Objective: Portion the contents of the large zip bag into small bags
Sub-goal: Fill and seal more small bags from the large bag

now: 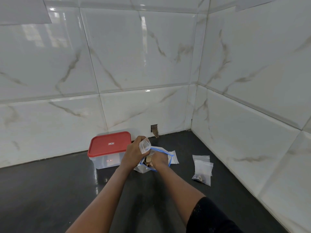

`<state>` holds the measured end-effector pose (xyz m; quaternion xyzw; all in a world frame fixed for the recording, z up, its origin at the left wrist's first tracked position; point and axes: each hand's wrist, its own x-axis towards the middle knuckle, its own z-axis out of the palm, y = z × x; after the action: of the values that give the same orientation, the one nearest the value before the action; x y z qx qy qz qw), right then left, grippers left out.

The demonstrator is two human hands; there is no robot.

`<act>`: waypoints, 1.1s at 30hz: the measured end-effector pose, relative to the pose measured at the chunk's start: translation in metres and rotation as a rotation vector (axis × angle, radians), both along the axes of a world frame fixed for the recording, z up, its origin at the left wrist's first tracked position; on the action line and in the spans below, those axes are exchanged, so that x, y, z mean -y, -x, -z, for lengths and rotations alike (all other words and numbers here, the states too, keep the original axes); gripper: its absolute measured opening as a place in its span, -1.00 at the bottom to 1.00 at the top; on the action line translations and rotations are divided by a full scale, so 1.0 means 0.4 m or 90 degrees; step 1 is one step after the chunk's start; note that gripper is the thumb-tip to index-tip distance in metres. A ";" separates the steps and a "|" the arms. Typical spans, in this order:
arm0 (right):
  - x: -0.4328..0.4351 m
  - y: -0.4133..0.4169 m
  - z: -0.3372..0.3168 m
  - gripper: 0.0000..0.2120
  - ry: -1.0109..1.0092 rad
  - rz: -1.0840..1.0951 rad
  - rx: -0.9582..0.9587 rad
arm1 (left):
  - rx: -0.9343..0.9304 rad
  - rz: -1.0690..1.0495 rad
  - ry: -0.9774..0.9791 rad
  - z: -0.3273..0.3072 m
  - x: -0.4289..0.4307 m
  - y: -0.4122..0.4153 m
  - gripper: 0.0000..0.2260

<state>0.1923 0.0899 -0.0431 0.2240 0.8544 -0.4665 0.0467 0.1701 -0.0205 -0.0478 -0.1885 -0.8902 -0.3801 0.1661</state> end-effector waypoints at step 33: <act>0.032 0.040 0.020 -0.72 0.442 0.150 0.053 | 0.009 -0.008 -0.018 0.004 0.001 0.006 -0.58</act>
<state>0.1763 0.0772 -0.0510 0.3104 0.6107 -0.7215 0.1003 0.1677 -0.0208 -0.0496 -0.1777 -0.8870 -0.3929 0.1652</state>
